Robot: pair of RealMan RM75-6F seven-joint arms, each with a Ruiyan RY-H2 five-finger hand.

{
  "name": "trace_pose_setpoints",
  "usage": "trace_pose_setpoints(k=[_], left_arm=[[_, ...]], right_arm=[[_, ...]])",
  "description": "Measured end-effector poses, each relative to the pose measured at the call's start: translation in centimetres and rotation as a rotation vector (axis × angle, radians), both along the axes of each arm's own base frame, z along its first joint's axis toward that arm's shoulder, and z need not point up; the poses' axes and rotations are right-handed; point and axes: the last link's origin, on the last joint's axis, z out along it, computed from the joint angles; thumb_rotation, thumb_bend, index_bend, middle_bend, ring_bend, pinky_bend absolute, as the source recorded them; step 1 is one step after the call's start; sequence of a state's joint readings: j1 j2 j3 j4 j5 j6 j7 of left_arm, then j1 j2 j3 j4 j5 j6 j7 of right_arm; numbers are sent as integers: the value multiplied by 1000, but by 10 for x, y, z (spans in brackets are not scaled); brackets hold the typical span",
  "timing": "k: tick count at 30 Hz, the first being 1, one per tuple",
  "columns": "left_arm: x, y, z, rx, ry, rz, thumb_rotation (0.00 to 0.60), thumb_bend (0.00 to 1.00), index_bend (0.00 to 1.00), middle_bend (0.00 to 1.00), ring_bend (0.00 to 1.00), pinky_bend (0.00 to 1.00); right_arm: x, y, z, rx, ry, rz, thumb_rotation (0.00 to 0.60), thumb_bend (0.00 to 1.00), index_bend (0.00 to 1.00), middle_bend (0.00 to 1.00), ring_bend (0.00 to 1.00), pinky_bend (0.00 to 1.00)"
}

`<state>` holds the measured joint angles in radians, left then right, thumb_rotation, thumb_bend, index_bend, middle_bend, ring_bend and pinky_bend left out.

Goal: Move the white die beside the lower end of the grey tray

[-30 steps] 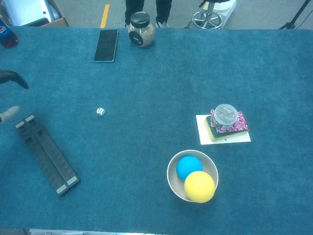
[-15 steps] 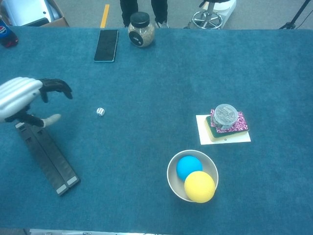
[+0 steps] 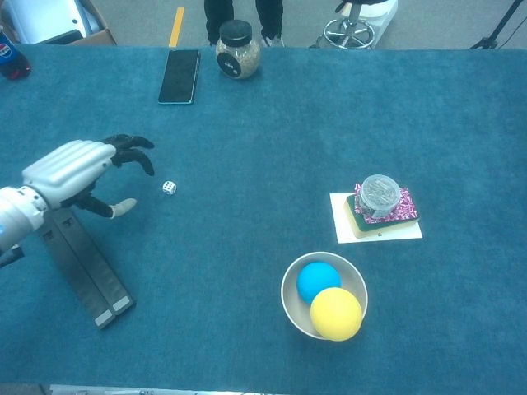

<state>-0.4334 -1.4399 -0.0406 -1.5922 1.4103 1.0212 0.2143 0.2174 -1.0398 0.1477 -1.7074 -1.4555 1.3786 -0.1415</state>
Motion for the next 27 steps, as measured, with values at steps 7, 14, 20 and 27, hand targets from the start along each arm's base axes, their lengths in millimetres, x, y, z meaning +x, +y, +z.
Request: trace_pose_setpoints(k=[7,14,20,27], left_arm=[[3,15,-12,15,31,1,600,342,332,0,0,68],[3,22,-18,-1,34,15,600,342,350,0,0,53],[4,24,-24,-15,39,21,600,342,347,0,0,50],[5,27,-33,-13,38,13,600,342,336,0,0,51]], right_arm=[[-2,1,1,-2,-1,-6,600,0,545,368,345,491],[-5,2,2,-3,-2,-18,600,0,545,368,345,491],[-8,3,2,-2,-4,-26,600,0,545,368,345,491],[-9,4,3,-5,-5,-33,600,0,545,368,345,491]])
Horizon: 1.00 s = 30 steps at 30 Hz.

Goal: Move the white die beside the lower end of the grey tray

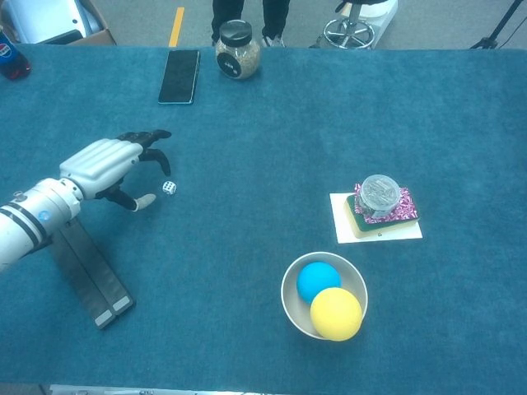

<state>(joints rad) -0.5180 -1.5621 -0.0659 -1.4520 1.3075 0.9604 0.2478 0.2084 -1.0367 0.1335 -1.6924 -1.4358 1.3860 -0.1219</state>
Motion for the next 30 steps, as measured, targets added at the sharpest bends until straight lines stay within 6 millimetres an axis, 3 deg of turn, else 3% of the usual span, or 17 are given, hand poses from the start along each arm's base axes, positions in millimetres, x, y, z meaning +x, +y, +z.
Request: trace_pose_setpoints(k=[16,30], left_arm=[[-5,8,-17,-9,-4,12,600,342,338,0,0,50],[5,13,-27,-18,-42,9,600,341,394,0,0,51]], right_arm=[[-4,2,2,-3,0,-15,600,0,545,368,345,491],[-9,5,3,-7,0,-35,600,0,545,368,345,491]])
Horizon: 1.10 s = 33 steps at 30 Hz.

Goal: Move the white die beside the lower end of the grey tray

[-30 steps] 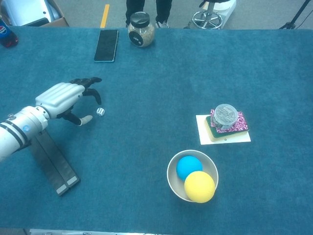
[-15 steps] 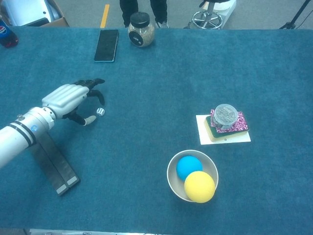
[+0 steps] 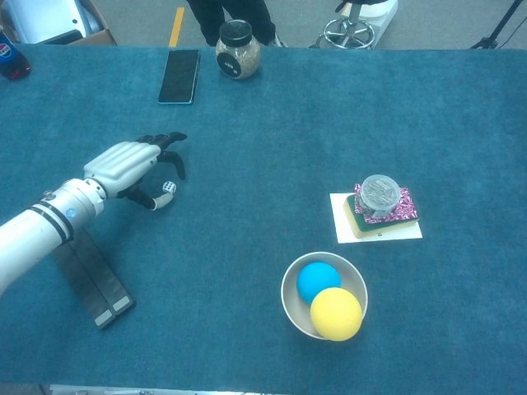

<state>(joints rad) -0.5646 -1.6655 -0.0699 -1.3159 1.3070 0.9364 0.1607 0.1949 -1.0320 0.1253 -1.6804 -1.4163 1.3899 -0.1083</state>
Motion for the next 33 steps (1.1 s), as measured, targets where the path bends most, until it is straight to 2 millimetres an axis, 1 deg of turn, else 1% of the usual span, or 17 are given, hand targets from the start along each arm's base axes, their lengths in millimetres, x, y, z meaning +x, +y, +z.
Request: trace_pose_setpoints(k=[18,33], left_arm=[[-7,3,4,14,16,12,600,342,423,0,0,51],[-8,3,0,8,8,14,600,341,474,0,0,50]], right_arm=[[-4,1,-3,8,0,-16,600,0,545,368,345,491],[-8,3,-2,7,-1,-29,600,0,545,368,345,491]])
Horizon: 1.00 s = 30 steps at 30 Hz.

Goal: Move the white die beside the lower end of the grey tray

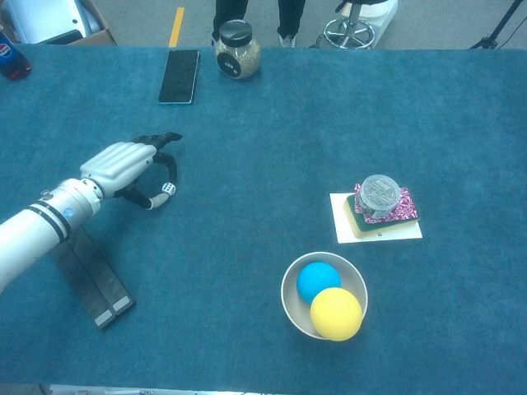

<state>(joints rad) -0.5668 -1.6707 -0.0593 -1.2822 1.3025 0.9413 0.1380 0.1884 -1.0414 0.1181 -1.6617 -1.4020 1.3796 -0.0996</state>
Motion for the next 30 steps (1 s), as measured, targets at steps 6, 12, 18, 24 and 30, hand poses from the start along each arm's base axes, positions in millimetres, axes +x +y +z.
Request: trace_pose_setpoints(k=[6,12,18,24,30], left_arm=[[1,0,0,6,-7,-3,600,341,506,0,0,51],[3,-1,2,12,-24,-9,600,342,526,0,0,50],[17,-5,14,53,-81,-59,600,341,527,0,0,50],[38,-11,48,151,-170,-128,600,342,529,0,0,50],[20,-32,73,213,-183,-77,600,342,530,0,0,50]], right_arm=[[-1,0,0,1,0,-3,600,0,545,368,345,491],[-2,0,0,-2,-2,-6,600,0,545,368,345,491],[-3,2,1,-11,-11,-7,600,0,545,368,345,491],[-5,5,3,-23,-19,-10,600,0,545,368,345,491],[-7,7,1,-23,-23,-17,600,0,545,368,345,491]])
